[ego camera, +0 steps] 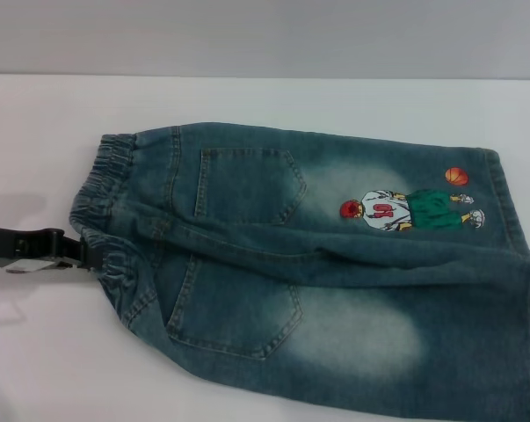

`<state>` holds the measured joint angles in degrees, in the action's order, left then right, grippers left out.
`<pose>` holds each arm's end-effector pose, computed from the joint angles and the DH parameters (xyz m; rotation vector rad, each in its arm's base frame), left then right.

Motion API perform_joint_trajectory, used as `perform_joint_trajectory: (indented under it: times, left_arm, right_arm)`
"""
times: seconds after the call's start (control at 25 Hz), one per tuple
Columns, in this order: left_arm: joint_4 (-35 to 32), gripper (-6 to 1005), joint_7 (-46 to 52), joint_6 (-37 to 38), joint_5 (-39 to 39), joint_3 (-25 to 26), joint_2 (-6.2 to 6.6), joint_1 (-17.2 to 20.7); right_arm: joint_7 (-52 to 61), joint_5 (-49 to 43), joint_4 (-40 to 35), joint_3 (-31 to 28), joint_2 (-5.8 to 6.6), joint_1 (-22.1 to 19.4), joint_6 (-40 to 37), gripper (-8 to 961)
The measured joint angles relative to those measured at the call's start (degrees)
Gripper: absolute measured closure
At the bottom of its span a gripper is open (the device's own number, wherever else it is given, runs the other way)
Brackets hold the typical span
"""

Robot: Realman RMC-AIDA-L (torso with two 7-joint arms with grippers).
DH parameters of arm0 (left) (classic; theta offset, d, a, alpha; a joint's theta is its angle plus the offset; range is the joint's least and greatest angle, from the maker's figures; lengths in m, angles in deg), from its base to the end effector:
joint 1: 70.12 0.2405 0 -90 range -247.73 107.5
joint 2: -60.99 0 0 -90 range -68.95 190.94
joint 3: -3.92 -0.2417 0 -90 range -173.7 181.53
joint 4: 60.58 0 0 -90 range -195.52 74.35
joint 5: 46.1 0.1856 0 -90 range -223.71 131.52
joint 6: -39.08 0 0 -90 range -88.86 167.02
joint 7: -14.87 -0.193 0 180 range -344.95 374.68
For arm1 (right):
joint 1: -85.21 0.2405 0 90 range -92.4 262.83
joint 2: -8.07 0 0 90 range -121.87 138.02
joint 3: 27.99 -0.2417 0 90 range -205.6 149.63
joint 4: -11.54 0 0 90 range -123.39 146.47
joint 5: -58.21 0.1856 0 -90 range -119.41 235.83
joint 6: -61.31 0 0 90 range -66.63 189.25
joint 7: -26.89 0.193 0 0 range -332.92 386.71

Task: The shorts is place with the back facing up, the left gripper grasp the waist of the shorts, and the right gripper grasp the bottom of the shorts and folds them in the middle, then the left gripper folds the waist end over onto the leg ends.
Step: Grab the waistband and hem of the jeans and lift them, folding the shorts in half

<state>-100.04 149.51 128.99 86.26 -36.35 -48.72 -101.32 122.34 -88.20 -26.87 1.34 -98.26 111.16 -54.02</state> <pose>-0.2918 0.3173 0.0087 -2.2943 -1.8499 -0.2654 0.3071 0.2158 0.0374 2.7528 -1.2665 -0.1661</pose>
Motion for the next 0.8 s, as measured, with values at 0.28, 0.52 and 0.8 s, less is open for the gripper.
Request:
perform_joint_trajectory:
  times: [0.28,0.52,0.8]
  left_arm:
    - [0.0,958,0.0,0.0,0.1,0.0,-0.06,-0.2]
    - [0.0,958,0.0,-0.2,0.1,0.0,-0.1,-0.2]
    - [0.0,959,0.0,-0.5,0.0,0.0,-0.17,-0.3]
  right_arm:
    - [0.1,-0.3,-0.2,-0.4,0.24,0.0,1.6,395]
    - [0.3,-0.6,-0.5,-3.4,0.47,0.7,3.2,395]
    - [-0.4,6.6,-4.0,-10.2,0.42,2.0,6.0,395]
